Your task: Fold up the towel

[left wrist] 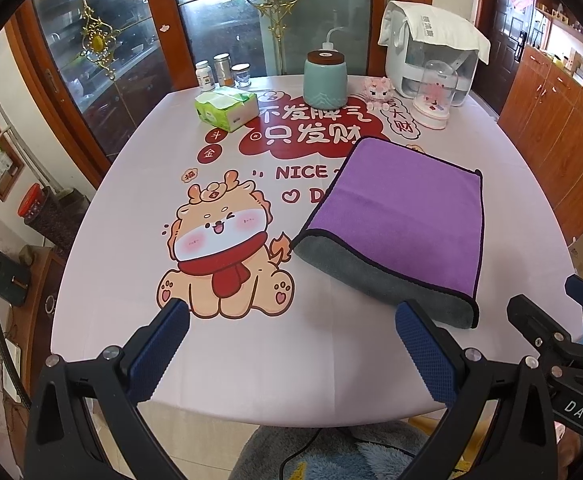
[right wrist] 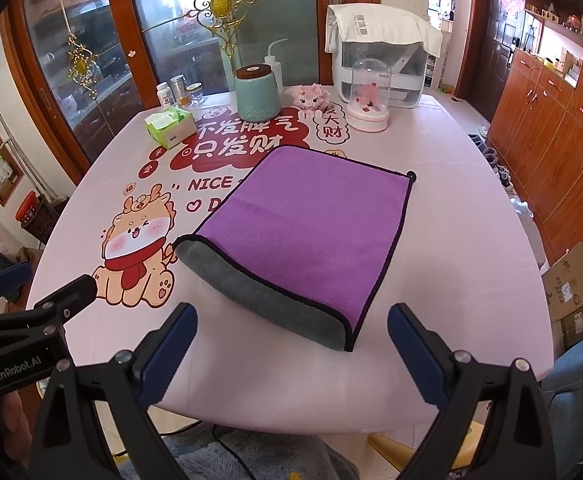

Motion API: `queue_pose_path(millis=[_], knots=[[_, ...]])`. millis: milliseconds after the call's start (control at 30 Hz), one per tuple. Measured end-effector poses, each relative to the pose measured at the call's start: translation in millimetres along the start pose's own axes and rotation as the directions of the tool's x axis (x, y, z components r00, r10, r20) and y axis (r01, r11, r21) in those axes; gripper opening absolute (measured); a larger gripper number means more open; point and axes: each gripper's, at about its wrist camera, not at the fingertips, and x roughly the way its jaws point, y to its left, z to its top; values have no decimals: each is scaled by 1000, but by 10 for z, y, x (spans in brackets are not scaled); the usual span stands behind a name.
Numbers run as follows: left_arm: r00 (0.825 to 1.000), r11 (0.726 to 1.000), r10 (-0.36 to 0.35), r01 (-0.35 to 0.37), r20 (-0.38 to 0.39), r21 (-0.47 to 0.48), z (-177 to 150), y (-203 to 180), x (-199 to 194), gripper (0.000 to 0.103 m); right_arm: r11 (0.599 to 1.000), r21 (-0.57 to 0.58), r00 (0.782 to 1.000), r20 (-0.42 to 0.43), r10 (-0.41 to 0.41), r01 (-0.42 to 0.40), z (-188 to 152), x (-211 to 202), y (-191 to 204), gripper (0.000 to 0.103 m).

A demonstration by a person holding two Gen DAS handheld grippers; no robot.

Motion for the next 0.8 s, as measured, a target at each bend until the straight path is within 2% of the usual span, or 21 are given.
queue_pose_path(millis=[200, 300, 433, 533, 667, 800], knots=[[1000, 1000, -1, 2, 8, -12, -8, 33, -13, 102, 1000, 0, 1000, 1, 6, -6, -36, 20, -40, 97], [999, 1000, 7, -7, 44, -13, 1, 61, -37, 102, 1000, -1, 1000, 0, -2, 2, -67, 34, -90, 96], [996, 999, 29, -32, 80, 28, 3, 54, -23, 102, 1000, 10, 1000, -4, -21, 21, -111, 74, -194, 92], [996, 996, 43, -49, 74, 69, 17, 40, 54, 102, 999, 23, 999, -10, -34, 34, -166, 131, -275, 91], [999, 995, 13, -16, 29, 96, 59, 51, 220, 102, 998, 48, 999, -30, -35, 37, -254, 241, -394, 90], [998, 991, -60, 63, -26, 121, 99, 42, 425, 97, 996, 89, 997, -73, -23, 30, -359, 395, -514, 87]])
